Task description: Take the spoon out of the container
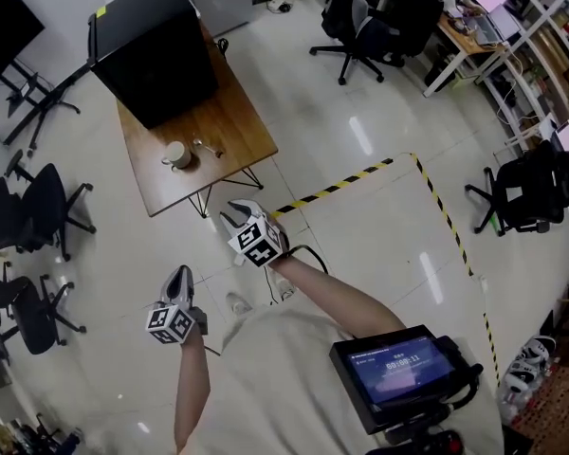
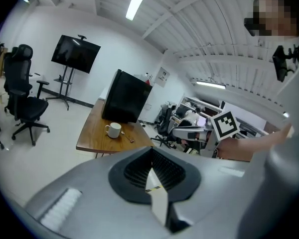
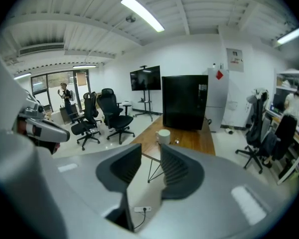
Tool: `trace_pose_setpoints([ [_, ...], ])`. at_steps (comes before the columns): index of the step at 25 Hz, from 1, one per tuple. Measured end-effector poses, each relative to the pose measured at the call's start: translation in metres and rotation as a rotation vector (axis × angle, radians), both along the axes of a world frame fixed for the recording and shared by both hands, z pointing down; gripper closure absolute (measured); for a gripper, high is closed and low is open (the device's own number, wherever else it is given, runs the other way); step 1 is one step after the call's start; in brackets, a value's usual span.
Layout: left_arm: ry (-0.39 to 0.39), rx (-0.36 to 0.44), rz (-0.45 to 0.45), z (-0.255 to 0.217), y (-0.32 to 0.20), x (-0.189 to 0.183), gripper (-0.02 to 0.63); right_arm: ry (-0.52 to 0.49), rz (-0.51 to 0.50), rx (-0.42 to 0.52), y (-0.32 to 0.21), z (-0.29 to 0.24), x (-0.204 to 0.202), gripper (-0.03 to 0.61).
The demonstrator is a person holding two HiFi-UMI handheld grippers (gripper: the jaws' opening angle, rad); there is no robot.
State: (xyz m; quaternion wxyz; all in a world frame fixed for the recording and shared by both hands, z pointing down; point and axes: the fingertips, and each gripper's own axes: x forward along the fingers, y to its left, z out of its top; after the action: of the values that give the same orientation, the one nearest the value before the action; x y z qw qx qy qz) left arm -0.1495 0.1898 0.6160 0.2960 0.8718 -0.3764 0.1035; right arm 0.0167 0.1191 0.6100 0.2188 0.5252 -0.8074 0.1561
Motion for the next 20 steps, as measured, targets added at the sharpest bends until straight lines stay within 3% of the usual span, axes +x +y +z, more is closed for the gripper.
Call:
trace_pose_setpoints([
  [4,-0.019,-0.007,0.079,0.007,0.017,0.012,0.614,0.013,-0.019,-0.012,0.02,0.006,0.005,0.459],
  [7,-0.028,-0.012,0.138,0.01,0.017,0.02,0.614,0.015,0.024,-0.039,0.032,0.015,0.024,0.459],
  [14,0.01,0.048,0.231,0.01,0.013,-0.008,0.612,0.03,0.048,-0.106,0.055,0.043,0.017,0.459],
  [20,0.034,0.038,0.263,0.01,0.016,-0.015,0.612,0.015,0.066,-0.138,0.069,0.055,0.009,0.479],
])
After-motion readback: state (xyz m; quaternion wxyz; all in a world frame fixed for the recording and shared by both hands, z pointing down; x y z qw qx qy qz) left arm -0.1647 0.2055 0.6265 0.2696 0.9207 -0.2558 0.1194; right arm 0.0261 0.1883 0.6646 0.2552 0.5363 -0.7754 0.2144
